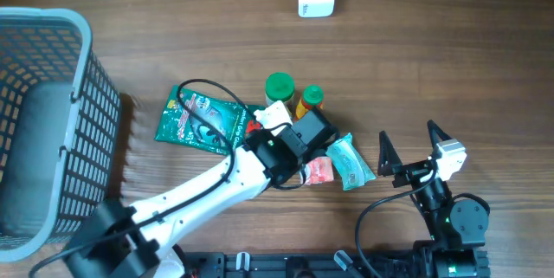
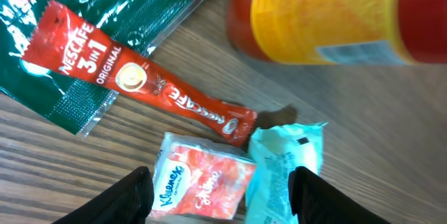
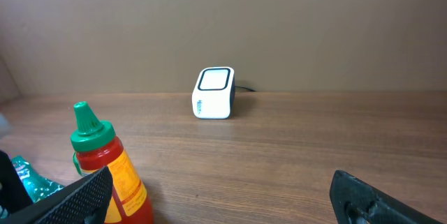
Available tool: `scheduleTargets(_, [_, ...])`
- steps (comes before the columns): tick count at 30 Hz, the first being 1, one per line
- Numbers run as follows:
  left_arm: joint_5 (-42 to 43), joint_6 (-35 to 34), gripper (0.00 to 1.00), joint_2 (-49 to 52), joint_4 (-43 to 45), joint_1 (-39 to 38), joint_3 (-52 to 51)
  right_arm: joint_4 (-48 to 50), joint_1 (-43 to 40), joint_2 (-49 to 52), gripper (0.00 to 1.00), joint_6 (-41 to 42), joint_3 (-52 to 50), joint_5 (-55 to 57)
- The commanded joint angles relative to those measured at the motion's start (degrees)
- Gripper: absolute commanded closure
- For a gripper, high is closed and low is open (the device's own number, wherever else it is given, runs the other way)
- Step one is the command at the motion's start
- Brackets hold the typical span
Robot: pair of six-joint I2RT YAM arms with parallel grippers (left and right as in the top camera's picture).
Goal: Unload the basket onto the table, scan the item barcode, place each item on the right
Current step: 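Carry the red-orange packet out and drop it beside the wipes pack, then withdraw the left arm back toward the basket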
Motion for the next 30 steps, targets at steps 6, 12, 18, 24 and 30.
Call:
scheduleTargets(6, [-13.7, 6.2, 0.3, -16.2, 0.2, -0.2, -0.3, 0.2, 0.2, -0.3, 0.0, 0.9, -0.1, 0.9])
scheduleTargets(12, [-22.3, 11.6, 0.22, -26.5, 2.1, -0.2, -0.3, 0.2, 0.2, -0.3, 0.0, 0.9, -0.1, 0.9])
scheduleTargets(18, [-28.9, 18.9, 0.13, -33.4, 11.0, -0.2, -0.3, 0.2, 0.2, -0.3, 0.0, 0.9, -0.1, 0.9])
scheduleTargets(24, [-35.3, 32.5, 0.03, -37.0, 30.6, -0.2, -0.3, 0.2, 0.2, -0.3, 0.0, 0.8, -0.1, 0.9])
scheduleTargets(30, [-36.2, 57.0, 0.01, -37.2, 48.4, -0.2, -0.3, 0.2, 0.2, -0.3, 0.0, 0.9, -0.1, 0.9])
